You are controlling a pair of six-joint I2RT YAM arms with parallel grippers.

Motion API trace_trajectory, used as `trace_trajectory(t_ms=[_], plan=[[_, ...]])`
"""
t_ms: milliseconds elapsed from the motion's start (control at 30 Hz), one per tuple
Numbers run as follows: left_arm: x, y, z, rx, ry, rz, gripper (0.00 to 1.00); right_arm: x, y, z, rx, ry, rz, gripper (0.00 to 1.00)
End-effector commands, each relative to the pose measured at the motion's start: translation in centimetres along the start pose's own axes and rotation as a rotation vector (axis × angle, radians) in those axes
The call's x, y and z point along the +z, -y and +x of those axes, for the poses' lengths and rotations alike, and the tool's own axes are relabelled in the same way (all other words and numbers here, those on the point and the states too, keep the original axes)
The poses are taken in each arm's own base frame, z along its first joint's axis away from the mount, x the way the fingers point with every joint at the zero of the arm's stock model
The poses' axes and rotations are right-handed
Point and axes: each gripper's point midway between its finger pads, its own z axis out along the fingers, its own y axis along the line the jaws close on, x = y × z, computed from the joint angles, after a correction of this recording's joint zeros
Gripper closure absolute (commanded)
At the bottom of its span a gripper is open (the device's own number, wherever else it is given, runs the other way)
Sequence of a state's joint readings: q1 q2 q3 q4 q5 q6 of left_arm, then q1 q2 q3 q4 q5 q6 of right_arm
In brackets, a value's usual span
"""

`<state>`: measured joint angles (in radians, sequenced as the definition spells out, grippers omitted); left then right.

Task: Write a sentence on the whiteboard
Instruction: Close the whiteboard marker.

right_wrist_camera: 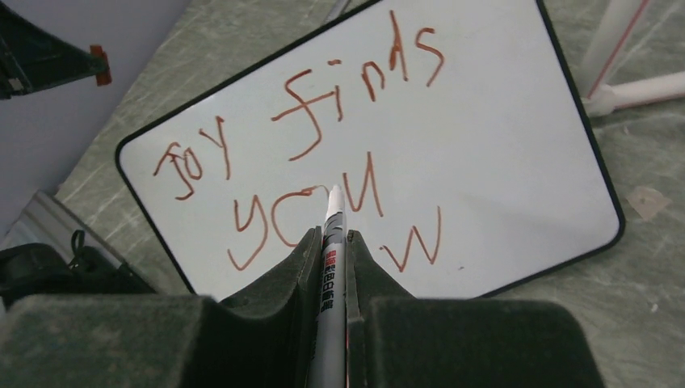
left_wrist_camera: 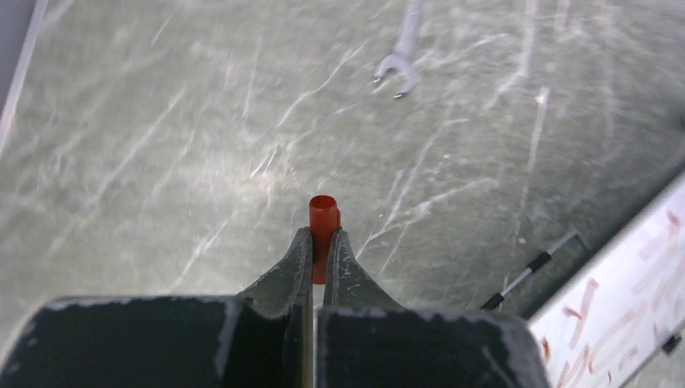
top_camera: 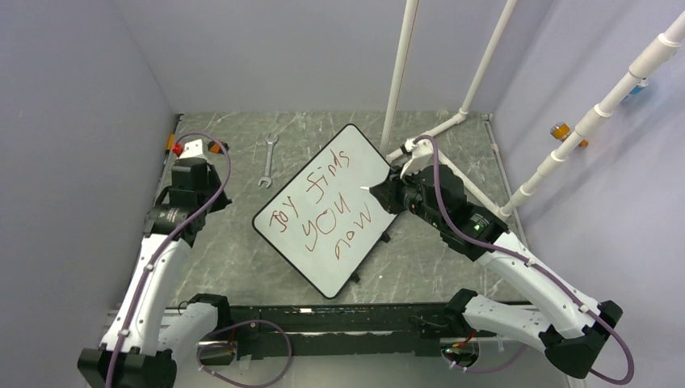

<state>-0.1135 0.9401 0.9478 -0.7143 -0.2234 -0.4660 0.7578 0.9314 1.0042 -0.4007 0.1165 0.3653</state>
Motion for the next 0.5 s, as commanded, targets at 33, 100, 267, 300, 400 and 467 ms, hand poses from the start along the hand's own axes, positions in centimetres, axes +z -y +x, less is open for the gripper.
trace_trajectory(t_ms=[33, 100, 267, 300, 400, 467], plan=[[-4.2, 4.9, -4.2, 0.311, 0.160, 0.333, 1.00, -0.9, -4.3, -3.5, -0.040, 0.032, -0.196, 1.00], [-6.0, 7.1, -4.5, 0.372, 0.181, 0.476, 1.00, -1.2, -5.7, -4.0, -0.051, 0.023, -0.267, 1.00], [-9.2, 10.5, -4.5, 0.530, 0.236, 0.723, 1.00, -2.5, -9.3, -4.7, -0.082, -0.002, -0.467, 1.00], [-9.9, 11.4, -4.2, 0.552, 0.237, 0.784, 1.00, -2.6, -9.8, -4.9, -0.089, 0.000, -0.492, 1.00], [-12.0, 14.3, -2.8, 0.621, 0.240, 0.995, 1.00, -2.9, -10.8, -5.4, -0.111, 0.011, -0.549, 1.00], [-13.2, 16.1, -1.8, 0.668, 0.232, 1.134, 1.00, -3.0, -11.5, -5.5, -0.120, 0.007, -0.593, 1.00]])
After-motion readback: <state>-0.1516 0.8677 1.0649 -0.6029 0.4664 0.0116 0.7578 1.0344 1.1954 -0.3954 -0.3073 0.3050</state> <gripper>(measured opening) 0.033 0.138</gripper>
